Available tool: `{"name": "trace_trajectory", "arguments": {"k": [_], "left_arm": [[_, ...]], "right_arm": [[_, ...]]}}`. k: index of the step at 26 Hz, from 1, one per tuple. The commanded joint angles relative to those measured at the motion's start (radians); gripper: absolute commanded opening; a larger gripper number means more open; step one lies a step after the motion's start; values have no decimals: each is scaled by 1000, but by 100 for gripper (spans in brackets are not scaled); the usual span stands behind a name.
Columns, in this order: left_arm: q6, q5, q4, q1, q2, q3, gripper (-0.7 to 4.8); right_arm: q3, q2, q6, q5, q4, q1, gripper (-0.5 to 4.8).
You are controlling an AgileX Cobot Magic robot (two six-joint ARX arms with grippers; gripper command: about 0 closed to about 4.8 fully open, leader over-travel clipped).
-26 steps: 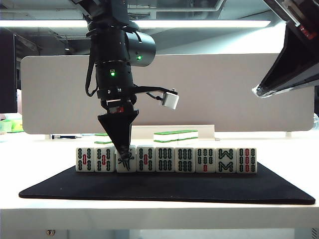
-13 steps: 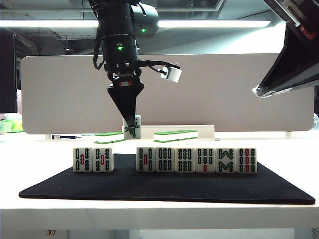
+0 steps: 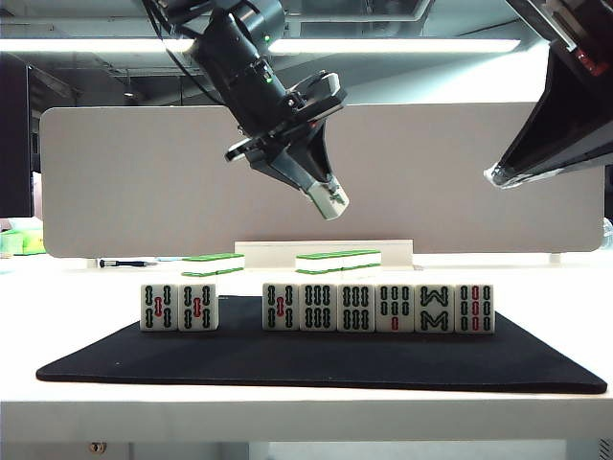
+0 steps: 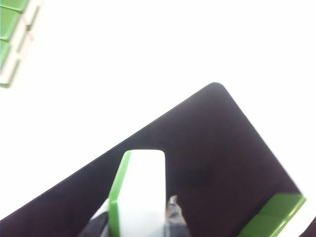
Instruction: Take a mahjong tile from your hand cards and play it out.
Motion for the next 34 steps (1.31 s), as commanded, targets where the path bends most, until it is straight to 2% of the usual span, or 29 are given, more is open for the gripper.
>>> {"name": "trace_trajectory", "arguments": {"k": [1,6,11,16,20,34], "left_arm": [[-121,75,44,14,36,6,51],[-335,157,26,49,100,6,52],[-420,222,13,84,125,6,52],[-467,257,-12,112,141,6,52],[-470,271,-21,118,145,6,52],[-470,265,-117,118,211,6,58]], "right_arm": [[2,-2,-3,2,10,0,-1],[2,-2,-3,1,7,0,-1],[2,-2,-3,2,30,0,-1],[2,-2,-3,1,170,0,-1],[3,-2,-2,-1,257,0,-1],[2,-2,-2,-2,235,0,-1]]}}
